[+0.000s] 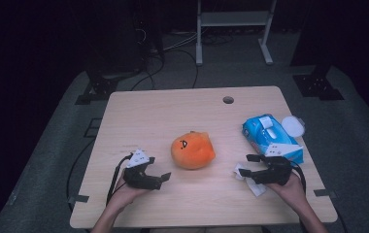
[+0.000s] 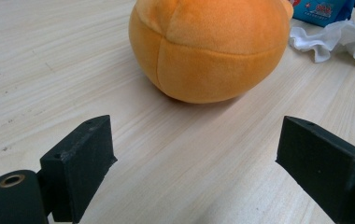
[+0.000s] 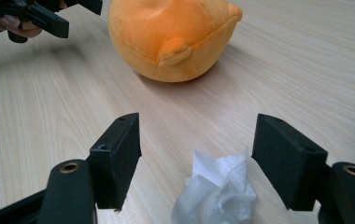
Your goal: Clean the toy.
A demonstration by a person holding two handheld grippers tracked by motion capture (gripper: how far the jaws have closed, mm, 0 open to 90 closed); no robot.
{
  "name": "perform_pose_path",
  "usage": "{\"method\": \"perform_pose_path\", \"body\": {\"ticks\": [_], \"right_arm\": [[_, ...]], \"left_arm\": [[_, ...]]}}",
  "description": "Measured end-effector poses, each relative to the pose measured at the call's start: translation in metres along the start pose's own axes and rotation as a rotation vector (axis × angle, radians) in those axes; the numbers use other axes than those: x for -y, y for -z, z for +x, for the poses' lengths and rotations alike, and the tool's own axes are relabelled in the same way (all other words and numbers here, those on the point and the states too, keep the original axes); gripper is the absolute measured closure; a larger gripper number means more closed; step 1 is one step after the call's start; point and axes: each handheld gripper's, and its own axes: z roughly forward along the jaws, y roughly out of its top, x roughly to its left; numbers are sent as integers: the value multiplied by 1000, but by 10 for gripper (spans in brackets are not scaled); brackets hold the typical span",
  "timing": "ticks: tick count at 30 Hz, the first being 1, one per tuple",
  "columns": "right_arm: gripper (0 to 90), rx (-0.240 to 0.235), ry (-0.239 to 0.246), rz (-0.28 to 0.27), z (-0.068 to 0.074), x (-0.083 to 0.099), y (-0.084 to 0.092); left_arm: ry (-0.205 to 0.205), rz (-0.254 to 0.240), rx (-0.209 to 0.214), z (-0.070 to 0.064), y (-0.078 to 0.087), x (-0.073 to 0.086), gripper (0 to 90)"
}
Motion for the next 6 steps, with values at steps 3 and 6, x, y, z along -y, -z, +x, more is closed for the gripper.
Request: {"method": "perform_pose_path", "body": {"ticks": [3, 6], "right_arm": [[311, -1, 0, 2, 0, 0, 0], [311, -1, 3, 3, 0, 0, -1]], "left_arm": [[-6, 11, 1, 0, -1, 2, 106], [-4, 13, 4, 0, -3, 5, 106]]}}
